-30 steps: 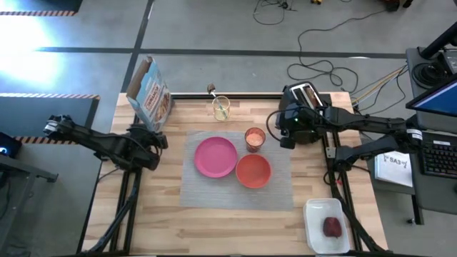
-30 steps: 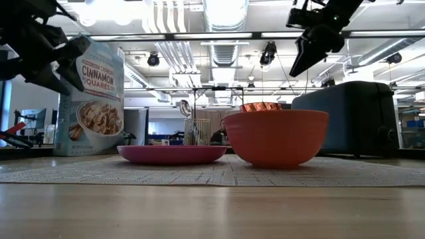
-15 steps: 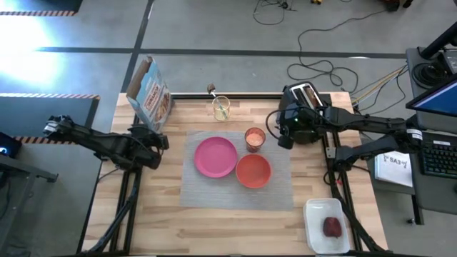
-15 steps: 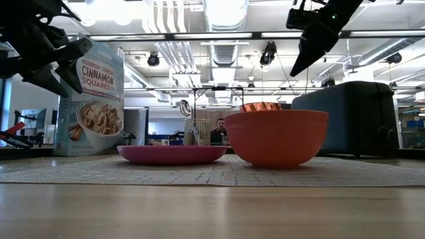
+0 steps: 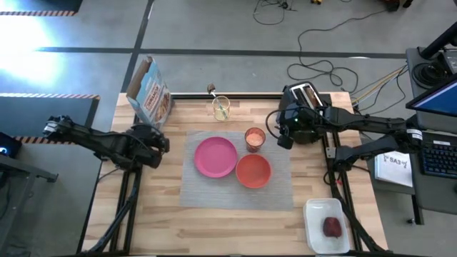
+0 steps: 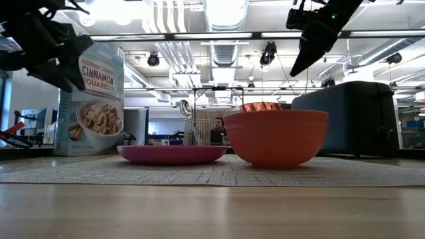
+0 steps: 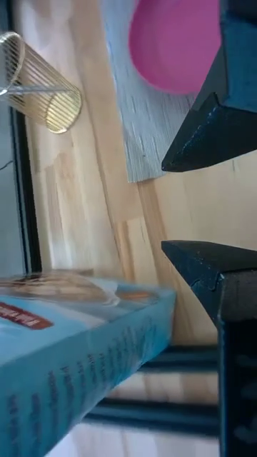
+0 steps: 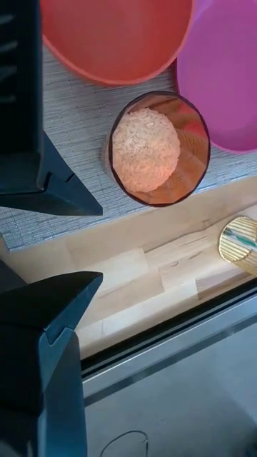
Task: Arrange a breakfast setting
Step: Pour the cereals from the cereal box in the orange bowl
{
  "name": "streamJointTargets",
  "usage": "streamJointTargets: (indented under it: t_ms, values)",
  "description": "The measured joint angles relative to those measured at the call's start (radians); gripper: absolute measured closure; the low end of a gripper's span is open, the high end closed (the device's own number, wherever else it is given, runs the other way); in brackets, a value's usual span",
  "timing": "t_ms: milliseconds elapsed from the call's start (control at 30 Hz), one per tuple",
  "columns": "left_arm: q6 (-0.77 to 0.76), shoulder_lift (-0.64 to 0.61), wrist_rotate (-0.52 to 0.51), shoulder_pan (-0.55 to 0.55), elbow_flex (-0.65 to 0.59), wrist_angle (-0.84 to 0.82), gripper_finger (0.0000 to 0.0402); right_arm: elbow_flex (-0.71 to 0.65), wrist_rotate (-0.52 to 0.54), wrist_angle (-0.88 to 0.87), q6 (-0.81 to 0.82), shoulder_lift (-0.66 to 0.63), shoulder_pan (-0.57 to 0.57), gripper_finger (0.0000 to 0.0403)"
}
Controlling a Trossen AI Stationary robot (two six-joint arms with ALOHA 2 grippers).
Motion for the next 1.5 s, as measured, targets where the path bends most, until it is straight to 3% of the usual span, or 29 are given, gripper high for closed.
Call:
streamJointTargets:
  t_ms: [400, 933, 1233, 1500]
  values:
    - [0.187, 0.006, 0.163, 0.22, 0.064, -0.059, 0.0249, 0.0, 0.0, 0.0, -0.001, 0.0, 0.0, 0.0275]
    - [0.269, 0.065, 0.139, 0.552, 0.028, 0.001, 0.0107, 0.0, 0.0, 0.0, -0.002, 0.0, 0.0, 0.0275]
    - [0.413, 0.097, 0.045, 0.687, -0.077, 0.256, 0.0097, 0.0, 0.0, 0.0, -0.001, 0.0, 0.0, 0.0275]
    - [0.38, 0.114, 0.087, 0.689, -0.107, 0.317, 0.0097, 0.0, 0.0, 0.0, -0.002, 0.0, 0.0, 0.0275]
